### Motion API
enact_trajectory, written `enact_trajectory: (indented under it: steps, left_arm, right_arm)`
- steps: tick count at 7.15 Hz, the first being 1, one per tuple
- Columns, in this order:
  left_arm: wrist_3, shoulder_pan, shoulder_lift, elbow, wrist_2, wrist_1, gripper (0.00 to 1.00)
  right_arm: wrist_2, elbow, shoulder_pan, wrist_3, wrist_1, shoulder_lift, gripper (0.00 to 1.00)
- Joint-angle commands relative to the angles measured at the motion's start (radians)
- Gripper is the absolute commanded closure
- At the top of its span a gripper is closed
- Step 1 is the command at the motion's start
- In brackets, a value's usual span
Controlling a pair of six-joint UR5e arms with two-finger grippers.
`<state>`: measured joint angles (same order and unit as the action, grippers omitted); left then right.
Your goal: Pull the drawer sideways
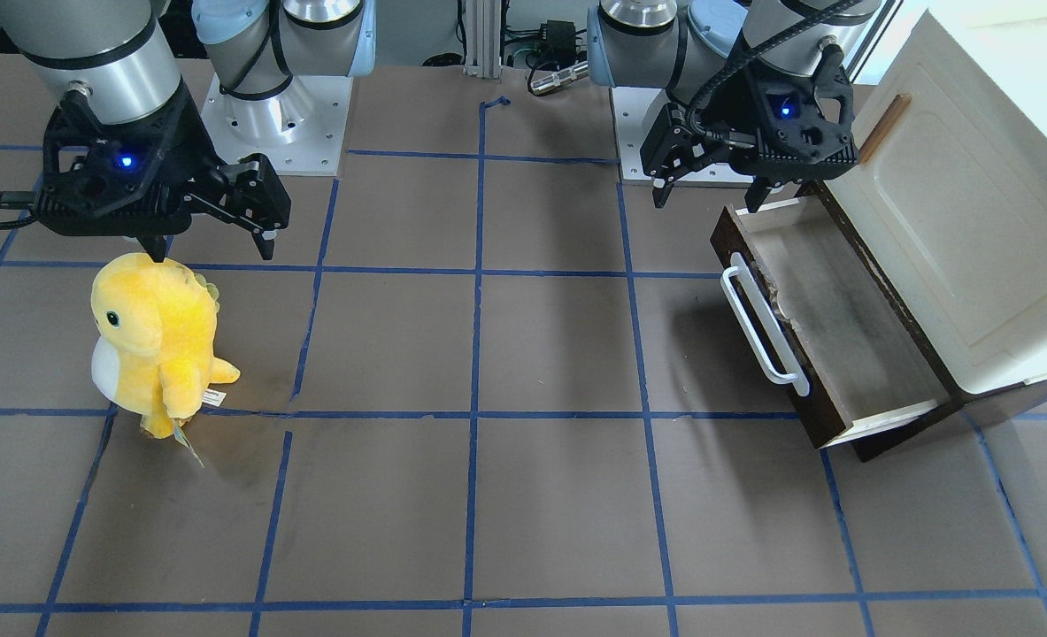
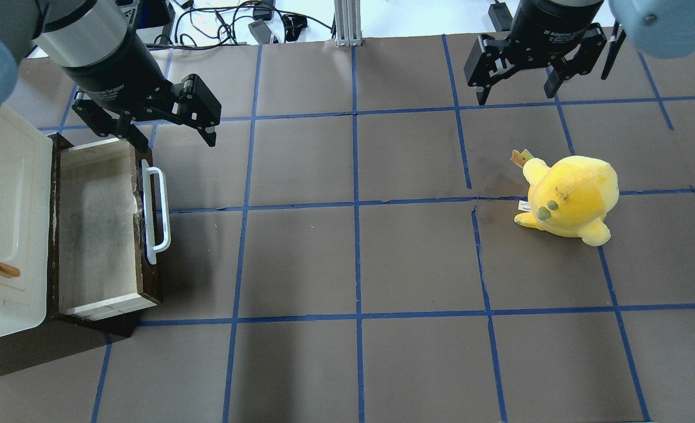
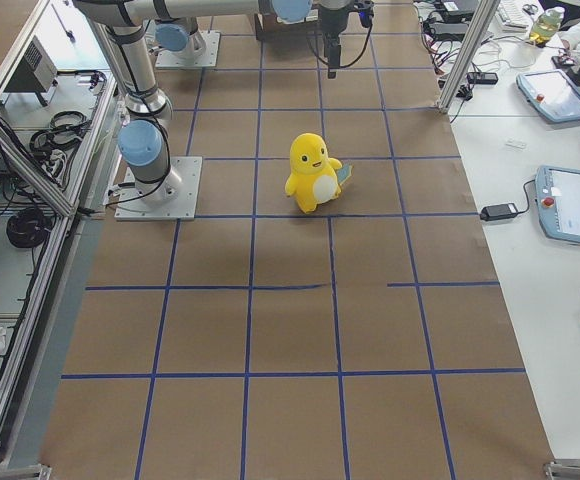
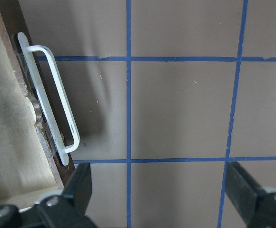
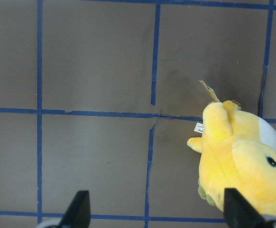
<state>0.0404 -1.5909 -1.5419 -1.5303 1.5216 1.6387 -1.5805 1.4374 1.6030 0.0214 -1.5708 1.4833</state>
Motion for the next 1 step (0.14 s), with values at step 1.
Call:
enact_trajectory:
  steps: [1]
  left_arm:
    - [0.001, 0.0, 0.003, -0.001, 0.005, 0.001, 0.0]
  right_arm:
    - [0.001, 0.0, 0.0, 0.0, 0.0, 0.0, 0.0]
